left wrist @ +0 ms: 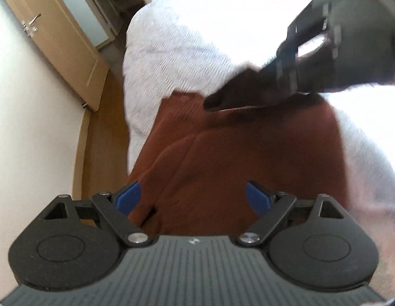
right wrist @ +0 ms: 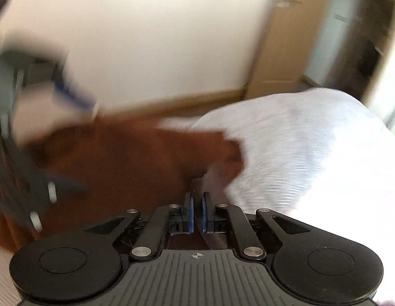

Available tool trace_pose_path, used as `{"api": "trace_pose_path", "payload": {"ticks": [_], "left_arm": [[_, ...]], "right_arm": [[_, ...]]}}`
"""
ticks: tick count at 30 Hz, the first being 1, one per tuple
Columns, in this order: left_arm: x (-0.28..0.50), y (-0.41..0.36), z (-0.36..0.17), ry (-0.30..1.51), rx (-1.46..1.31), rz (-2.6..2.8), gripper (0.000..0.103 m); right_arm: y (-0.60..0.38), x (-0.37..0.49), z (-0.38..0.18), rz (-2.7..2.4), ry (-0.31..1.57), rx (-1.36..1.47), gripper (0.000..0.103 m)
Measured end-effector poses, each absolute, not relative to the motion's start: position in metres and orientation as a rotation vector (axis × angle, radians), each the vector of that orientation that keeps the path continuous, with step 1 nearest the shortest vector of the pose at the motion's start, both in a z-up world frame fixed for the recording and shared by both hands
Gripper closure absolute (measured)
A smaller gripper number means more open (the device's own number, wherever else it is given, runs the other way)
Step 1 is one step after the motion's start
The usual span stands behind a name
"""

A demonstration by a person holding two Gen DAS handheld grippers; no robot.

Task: Fold clothes

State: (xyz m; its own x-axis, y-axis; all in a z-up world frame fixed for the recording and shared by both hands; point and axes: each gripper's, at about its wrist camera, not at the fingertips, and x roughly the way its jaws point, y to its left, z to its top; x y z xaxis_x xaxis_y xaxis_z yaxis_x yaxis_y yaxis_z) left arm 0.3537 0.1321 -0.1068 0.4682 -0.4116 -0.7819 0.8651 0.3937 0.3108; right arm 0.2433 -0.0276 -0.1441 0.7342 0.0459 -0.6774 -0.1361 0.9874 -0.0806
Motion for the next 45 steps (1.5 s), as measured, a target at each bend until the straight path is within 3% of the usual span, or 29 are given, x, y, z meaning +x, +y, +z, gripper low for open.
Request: {"api": "trace_pose_path", "payload": {"ticks": [5, 10, 15, 19, 22, 26, 31, 38, 45], "left_arm": [[0.322, 0.076, -0.094, 0.639, 0.757, -1.005, 0.016], [0.260, -0.003, -0.090, 0.596, 0.781, -1.134, 0.016], [0.185, -0.077, -0.094, 0.615, 0.762, -1.186, 0.016], [0.127, -0.128, -0.117, 0.656, 0.801, -1.178, 0.016], [0.093, -0.163, -0.135, 0.672, 0.860, -1.174, 0.016], [0.067, -0.194, -0.138, 0.648, 0.912, -1.183, 0.016], [0.058, -0.215, -0.131, 0.635, 0.909, -1.204, 0.016], [0.053, -0.230, -0.146, 0.655, 0.968, -1.242, 0.016], [0.060, -0.235, -0.153, 0.658, 0.958, -1.243, 0.016]], "right_arm": [[-0.150, 0.177, -0.060, -0.150, 0.490, 0.141, 0.098], [-0.293, 0.020, 0.004, -0.574, 0.158, 0.295, 0.098], [-0.422, -0.147, -0.103, -0.952, 0.202, 0.650, 0.098], [-0.472, -0.222, -0.207, -1.037, 0.364, 0.872, 0.098], [-0.488, -0.258, -0.242, -0.981, 0.431, 0.967, 0.098], [-0.520, -0.264, -0.236, -0.856, 0.440, 1.007, 0.098], [-0.538, -0.294, -0.174, -0.818, 0.256, 0.858, 0.098], [-0.569, -0.328, -0.255, -0.906, 0.438, 1.077, 0.098], [-0.573, -0.331, -0.244, -0.948, 0.433, 0.964, 0.098]]}}
